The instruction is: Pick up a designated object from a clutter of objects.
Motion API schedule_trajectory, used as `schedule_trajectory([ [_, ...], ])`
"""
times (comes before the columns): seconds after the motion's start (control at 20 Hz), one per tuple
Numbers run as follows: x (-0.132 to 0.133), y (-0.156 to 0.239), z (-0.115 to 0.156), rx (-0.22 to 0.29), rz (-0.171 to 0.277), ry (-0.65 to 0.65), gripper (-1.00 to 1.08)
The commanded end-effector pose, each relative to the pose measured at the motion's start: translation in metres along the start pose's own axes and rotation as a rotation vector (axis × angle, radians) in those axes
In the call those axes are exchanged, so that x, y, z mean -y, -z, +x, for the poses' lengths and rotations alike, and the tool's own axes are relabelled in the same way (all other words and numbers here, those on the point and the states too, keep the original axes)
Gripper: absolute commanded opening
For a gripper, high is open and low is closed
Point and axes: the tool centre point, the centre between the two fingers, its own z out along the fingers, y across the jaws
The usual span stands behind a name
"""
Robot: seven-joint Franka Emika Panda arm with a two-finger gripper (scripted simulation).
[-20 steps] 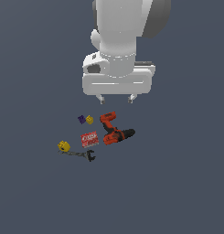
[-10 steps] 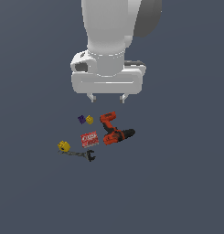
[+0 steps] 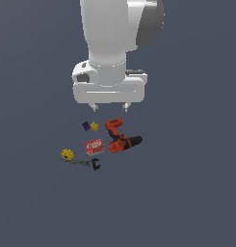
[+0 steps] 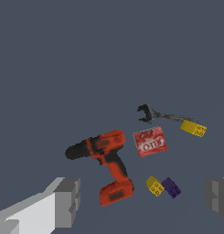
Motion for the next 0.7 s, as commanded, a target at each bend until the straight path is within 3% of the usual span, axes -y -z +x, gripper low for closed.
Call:
schedule_trajectory([
  [0.0, -0.006, -0.009, -0.002, 0.001, 0.001, 0.020, 1.00],
  [0.65, -0.056, -0.080, -0.026, 0.008, 0.011, 0.196, 1.00],
])
